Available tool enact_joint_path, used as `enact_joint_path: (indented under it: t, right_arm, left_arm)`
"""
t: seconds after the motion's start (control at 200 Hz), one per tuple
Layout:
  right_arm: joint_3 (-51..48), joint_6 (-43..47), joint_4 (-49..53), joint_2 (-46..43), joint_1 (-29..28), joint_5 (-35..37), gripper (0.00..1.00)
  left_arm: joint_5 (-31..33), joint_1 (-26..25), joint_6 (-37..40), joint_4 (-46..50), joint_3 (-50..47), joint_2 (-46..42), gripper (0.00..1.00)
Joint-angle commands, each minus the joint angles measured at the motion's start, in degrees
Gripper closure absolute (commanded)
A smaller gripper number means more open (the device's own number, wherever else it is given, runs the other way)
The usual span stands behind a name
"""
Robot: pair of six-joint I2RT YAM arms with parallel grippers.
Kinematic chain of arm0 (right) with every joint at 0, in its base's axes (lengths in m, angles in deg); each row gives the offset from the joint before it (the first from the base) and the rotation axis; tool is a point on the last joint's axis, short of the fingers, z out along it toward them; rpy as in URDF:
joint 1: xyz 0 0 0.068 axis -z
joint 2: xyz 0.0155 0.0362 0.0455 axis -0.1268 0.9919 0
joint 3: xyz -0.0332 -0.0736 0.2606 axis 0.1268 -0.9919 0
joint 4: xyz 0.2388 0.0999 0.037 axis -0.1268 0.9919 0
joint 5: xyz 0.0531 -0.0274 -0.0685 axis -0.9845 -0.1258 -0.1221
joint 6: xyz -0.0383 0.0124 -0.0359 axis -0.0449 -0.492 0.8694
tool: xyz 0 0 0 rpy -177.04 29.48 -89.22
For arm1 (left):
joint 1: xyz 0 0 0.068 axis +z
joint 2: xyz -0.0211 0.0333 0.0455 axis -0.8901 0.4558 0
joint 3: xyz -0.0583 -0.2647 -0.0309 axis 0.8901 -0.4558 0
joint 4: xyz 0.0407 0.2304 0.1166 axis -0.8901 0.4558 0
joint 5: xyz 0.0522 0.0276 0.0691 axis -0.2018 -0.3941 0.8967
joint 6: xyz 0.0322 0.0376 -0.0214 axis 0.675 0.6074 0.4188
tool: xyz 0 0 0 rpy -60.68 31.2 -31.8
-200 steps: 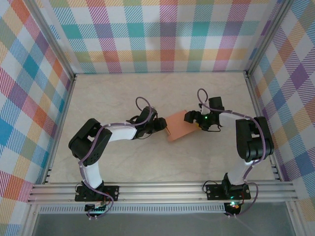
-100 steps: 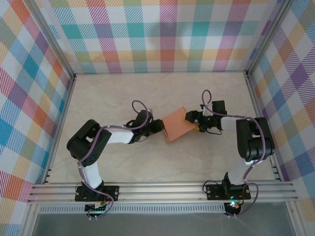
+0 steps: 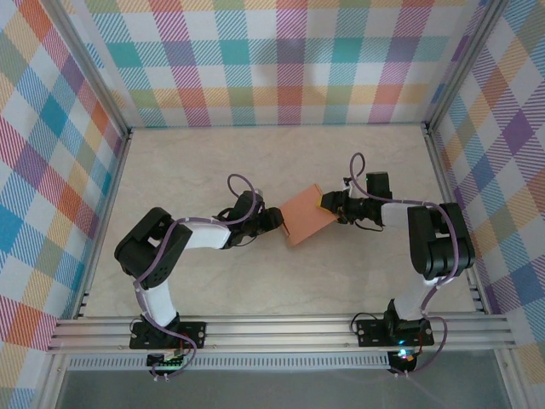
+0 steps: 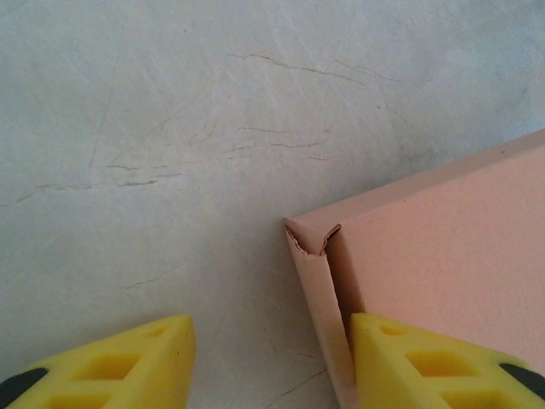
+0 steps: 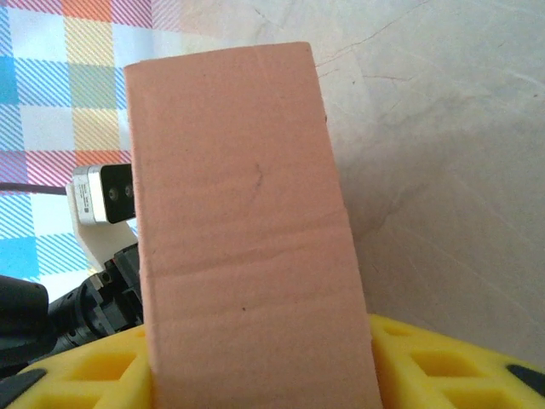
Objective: Fold the paper box
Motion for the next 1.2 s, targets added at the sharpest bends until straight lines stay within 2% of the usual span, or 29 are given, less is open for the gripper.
enact_joint_path:
  t: [0.0,0.275,0.47,0.685,0.835,0.98,1.07,1.195]
  right_arm:
    - [-0.21,-0.22,-1.09,-0.18,0.01,-1.74,0.54]
    - [-0.13,-2.67,-2.22,-0.28,0.13,-2.58,0.62]
    - [-0.20,-5.83,-4.00,-0.12,0.54,-3.44,0.64]
    - [-0.21,-9.02,-5.52,-1.54,1.40,-5.14,0.65]
    - [1.11,-8.28,-1.87,-4.16,1.78,-5.64,0.64]
    - [3.27,-8.12,2.38,-6.37,2.30,-5.93,0.64]
    - [4.47,-9.80,2.73,-7.07,2.76,-7.13,0.64]
    - [5.50,-13.38,0.87,-7.22,3.44,-9.40,0.64]
  left_arm:
    - [1.69,0.68,1.92,7.60,-0.67,-1.33,0.48]
    - [2.91,0.68,6.06,9.73,0.92,-6.60,0.22]
    - [5.90,0.59,12.66,7.16,-0.48,-12.12,0.00]
    - [12.51,0.59,28.41,0.31,-5.31,-19.49,0.00]
    - [15.89,0.50,46.13,-7.71,-9.75,-25.00,0.00]
    - [17.95,0.50,61.40,-5.18,-10.37,-29.00,0.00]
    - [15.71,0.37,70.76,-2.97,-10.88,-30.64,0.00]
    - [15.84,-0.18,81.49,-5.62,-13.62,-31.38,0.00]
